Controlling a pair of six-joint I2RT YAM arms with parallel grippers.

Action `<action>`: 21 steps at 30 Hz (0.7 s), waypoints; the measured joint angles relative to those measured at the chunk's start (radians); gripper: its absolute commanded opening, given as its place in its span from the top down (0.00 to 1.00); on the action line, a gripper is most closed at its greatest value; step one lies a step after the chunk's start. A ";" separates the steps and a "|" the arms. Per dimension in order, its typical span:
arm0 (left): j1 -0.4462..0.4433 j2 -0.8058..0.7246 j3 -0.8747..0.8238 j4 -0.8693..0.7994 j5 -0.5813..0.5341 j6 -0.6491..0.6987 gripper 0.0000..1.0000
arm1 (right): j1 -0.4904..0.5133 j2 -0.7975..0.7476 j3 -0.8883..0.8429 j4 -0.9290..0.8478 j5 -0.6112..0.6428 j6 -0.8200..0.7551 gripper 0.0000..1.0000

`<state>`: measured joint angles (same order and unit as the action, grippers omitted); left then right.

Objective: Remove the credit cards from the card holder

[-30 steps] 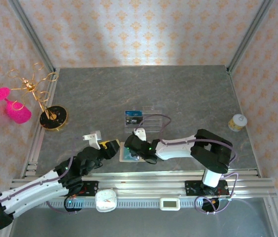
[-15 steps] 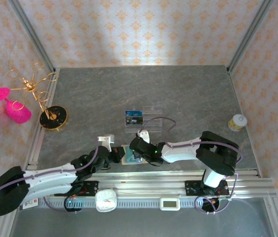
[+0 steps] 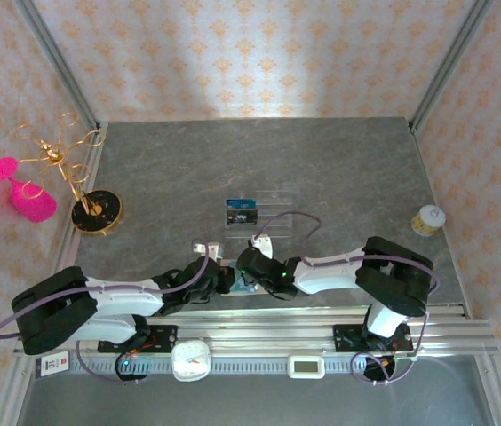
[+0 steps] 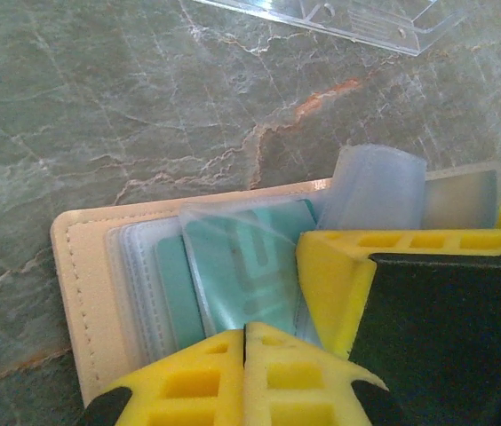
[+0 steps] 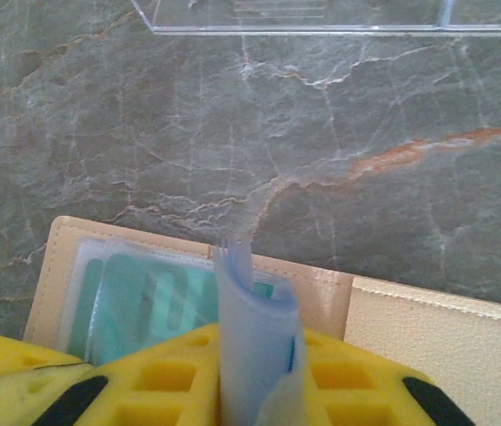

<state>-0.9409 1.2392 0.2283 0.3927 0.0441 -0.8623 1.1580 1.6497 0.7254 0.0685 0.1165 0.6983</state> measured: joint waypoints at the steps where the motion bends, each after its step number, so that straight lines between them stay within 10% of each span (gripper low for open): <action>1: 0.000 0.005 0.001 0.001 0.000 0.000 1.00 | 0.000 -0.002 0.000 -0.005 0.004 0.004 0.73; 21: -0.002 -0.026 -0.014 -0.002 0.004 -0.002 1.00 | 0.008 -0.338 -0.132 -0.408 0.185 0.156 0.48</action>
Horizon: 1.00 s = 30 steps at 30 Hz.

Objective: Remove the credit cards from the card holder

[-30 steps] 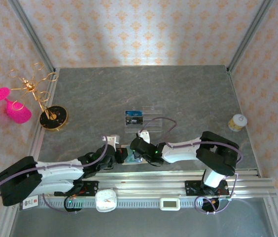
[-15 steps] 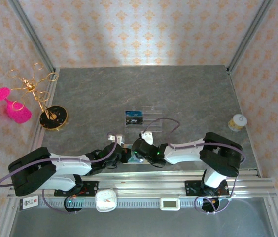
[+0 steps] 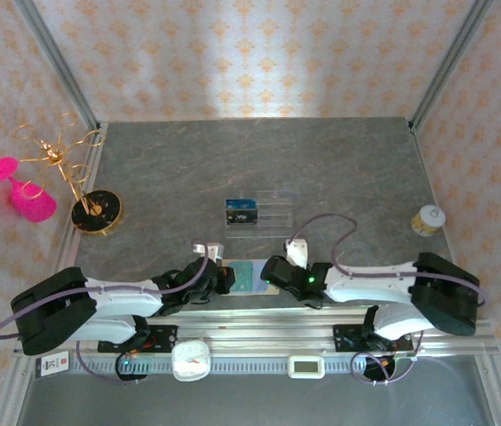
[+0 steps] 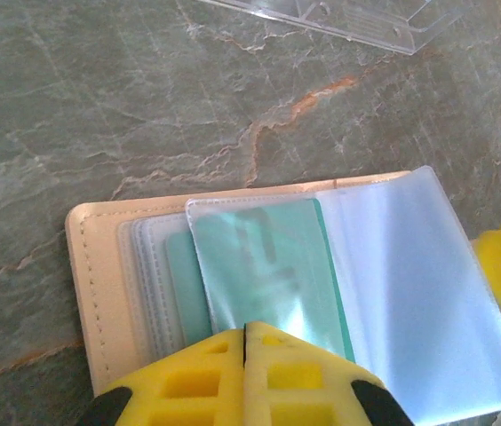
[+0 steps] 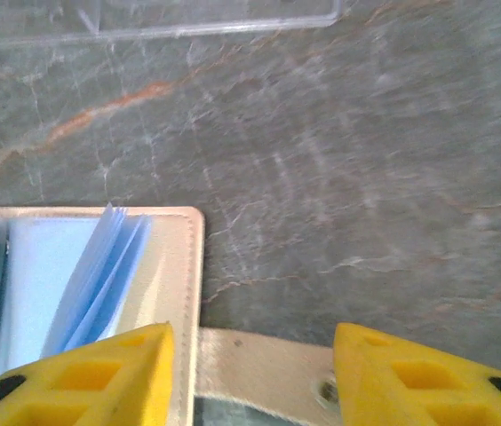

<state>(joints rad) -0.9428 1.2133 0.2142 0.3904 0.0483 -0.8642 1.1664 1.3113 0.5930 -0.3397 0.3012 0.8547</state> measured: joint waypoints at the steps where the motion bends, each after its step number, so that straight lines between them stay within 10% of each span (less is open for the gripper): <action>1: 0.000 -0.015 0.000 -0.016 0.000 0.000 1.00 | 0.000 -0.036 0.000 -0.022 0.010 0.002 0.49; 9: 0.000 -0.214 0.005 -0.148 -0.004 0.003 1.00 | -0.002 -0.245 0.026 0.072 -0.103 -0.097 0.67; 20: 0.000 -0.097 0.016 -0.091 -0.003 0.003 1.00 | -0.074 0.078 0.044 0.446 -0.512 -0.140 0.80; 30: 0.000 -0.059 0.006 -0.097 -0.026 0.002 1.00 | -0.116 0.171 -0.037 0.532 -0.607 -0.084 0.79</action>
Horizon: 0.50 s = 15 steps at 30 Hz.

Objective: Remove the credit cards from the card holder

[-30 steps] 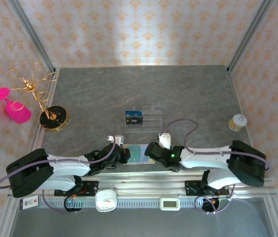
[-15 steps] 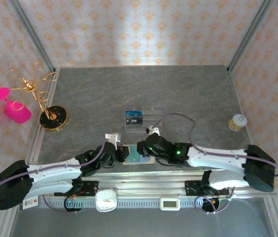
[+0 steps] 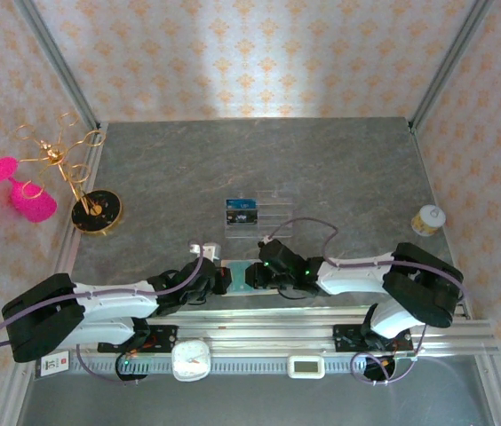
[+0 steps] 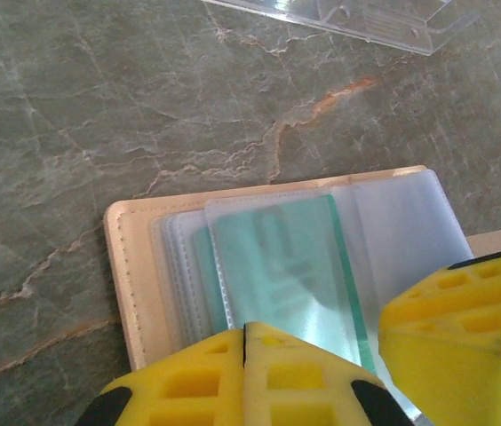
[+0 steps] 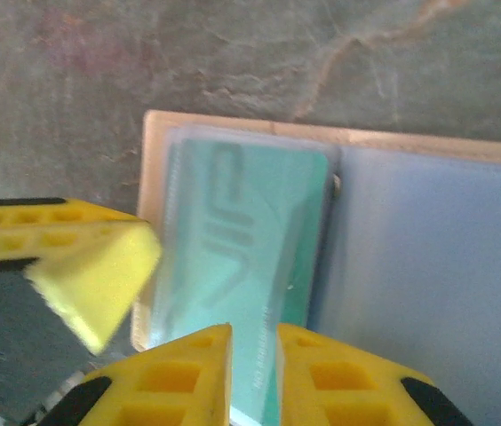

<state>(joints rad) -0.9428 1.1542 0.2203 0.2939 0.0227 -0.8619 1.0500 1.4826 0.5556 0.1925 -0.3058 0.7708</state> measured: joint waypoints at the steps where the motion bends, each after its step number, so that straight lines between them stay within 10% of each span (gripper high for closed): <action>1: 0.000 0.003 0.000 -0.002 -0.001 0.000 1.00 | -0.001 0.004 -0.002 0.000 0.000 0.005 0.78; 15: 0.000 0.042 0.002 0.018 -0.005 0.007 1.00 | -0.013 0.049 -0.006 0.047 -0.015 0.043 0.89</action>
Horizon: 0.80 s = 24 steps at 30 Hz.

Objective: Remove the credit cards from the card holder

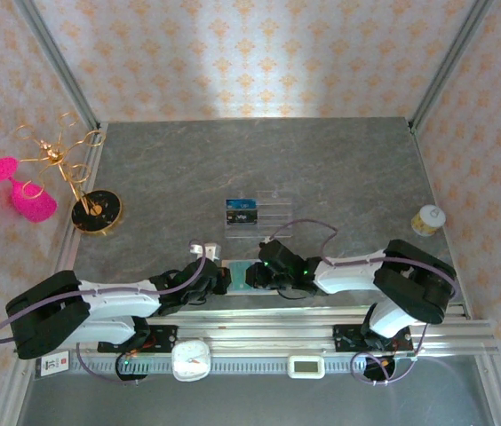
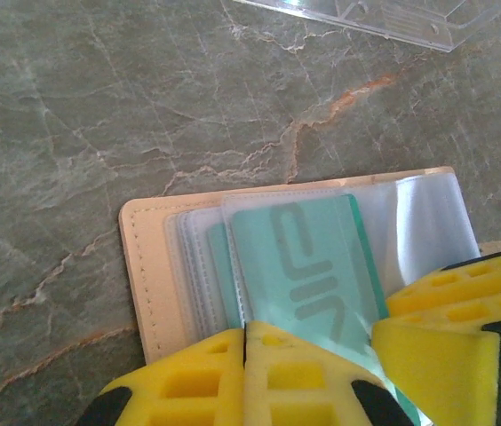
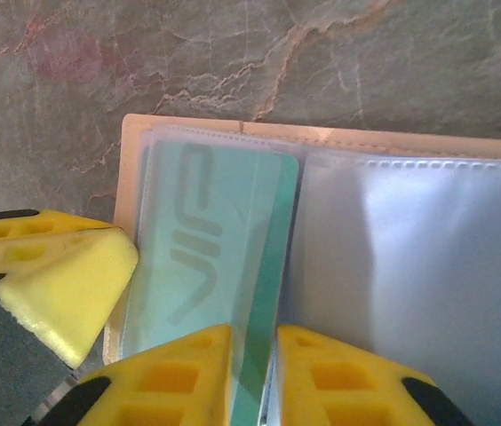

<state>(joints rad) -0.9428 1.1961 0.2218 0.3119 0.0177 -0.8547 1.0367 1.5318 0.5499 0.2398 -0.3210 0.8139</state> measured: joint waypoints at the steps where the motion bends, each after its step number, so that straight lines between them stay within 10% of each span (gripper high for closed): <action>1: 0.000 0.003 0.000 0.005 0.000 0.001 1.00 | 0.000 0.003 -0.003 0.006 -0.002 0.004 0.97; 24: -0.008 -0.149 0.021 -0.066 0.005 0.019 1.00 | -0.008 -0.113 -0.124 0.026 0.043 0.060 1.00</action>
<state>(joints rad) -0.9504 1.0473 0.2428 0.2455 0.0227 -0.8356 1.0283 1.4185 0.4255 0.2661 -0.2779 0.8742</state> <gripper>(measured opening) 0.044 0.041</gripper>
